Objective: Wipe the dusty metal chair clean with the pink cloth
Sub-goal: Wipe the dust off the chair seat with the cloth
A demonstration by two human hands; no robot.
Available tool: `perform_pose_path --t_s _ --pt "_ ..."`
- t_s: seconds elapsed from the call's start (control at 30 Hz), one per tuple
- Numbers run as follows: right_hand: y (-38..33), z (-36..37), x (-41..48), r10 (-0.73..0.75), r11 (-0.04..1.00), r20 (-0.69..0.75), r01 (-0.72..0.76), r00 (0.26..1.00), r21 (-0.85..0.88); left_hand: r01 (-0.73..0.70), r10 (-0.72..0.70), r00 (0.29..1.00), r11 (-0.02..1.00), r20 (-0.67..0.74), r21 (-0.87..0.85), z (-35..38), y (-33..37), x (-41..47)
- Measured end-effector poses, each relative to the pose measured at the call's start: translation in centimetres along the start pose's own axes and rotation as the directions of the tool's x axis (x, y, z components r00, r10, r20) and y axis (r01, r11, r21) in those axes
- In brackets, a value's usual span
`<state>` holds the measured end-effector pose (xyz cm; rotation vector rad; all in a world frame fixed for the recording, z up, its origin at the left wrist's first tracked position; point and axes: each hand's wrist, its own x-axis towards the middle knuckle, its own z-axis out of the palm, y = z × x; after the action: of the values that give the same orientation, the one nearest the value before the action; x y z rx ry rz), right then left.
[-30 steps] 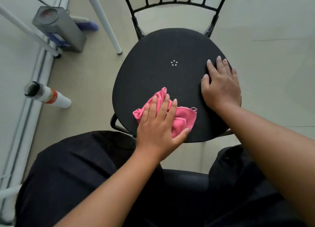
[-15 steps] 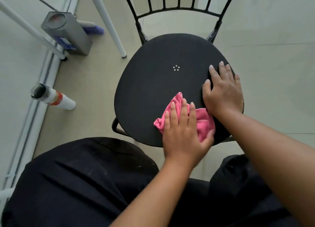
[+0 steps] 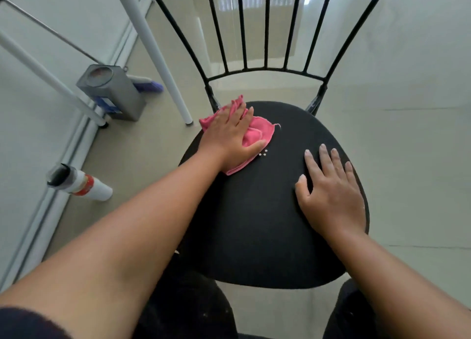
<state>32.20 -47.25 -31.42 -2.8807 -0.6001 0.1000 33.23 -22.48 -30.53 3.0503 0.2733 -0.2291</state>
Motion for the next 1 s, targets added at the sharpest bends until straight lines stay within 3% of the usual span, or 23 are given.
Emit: perform_pose_path --t_s 0.13,0.27,0.4,0.57,0.67,0.8,1.0 --pt "0.0 0.4 0.1 0.017 0.999 -0.058 -0.015 0.998 0.029 0.021 -0.021 1.000 0.999 -0.001 -0.050 -1.2 0.1 5.9" --pt "0.0 0.3 0.2 0.039 0.998 -0.077 -0.035 0.996 0.051 0.038 -0.042 0.997 0.997 -0.064 -0.066 -1.0 0.4 4.5" --pt "-0.1 -0.1 0.2 0.044 0.998 -0.043 -0.041 0.998 0.054 0.173 -0.178 0.983 0.979 -0.044 -0.105 0.4 1.7 -3.4" --pt "-0.3 -0.8 0.1 0.041 0.997 0.009 -0.042 0.999 0.057 0.261 -0.265 0.964 0.950 -0.002 -0.171 2.9 6.8 -18.7" --pt "-0.3 -0.8 0.0 0.045 0.997 0.028 -0.047 0.999 0.058 0.297 -0.297 0.954 0.938 0.029 -0.177 4.1 8.5 -23.4" --pt "-0.4 -0.8 0.0 0.044 0.997 0.036 -0.046 0.998 0.054 0.238 -0.240 0.971 0.964 -0.008 -0.119 2.6 4.4 -18.9" --pt "-0.2 -0.2 0.2 0.041 0.997 -0.014 -0.040 0.999 0.064 0.081 -0.081 0.997 0.997 0.000 -0.008 0.6 -1.0 -3.8"
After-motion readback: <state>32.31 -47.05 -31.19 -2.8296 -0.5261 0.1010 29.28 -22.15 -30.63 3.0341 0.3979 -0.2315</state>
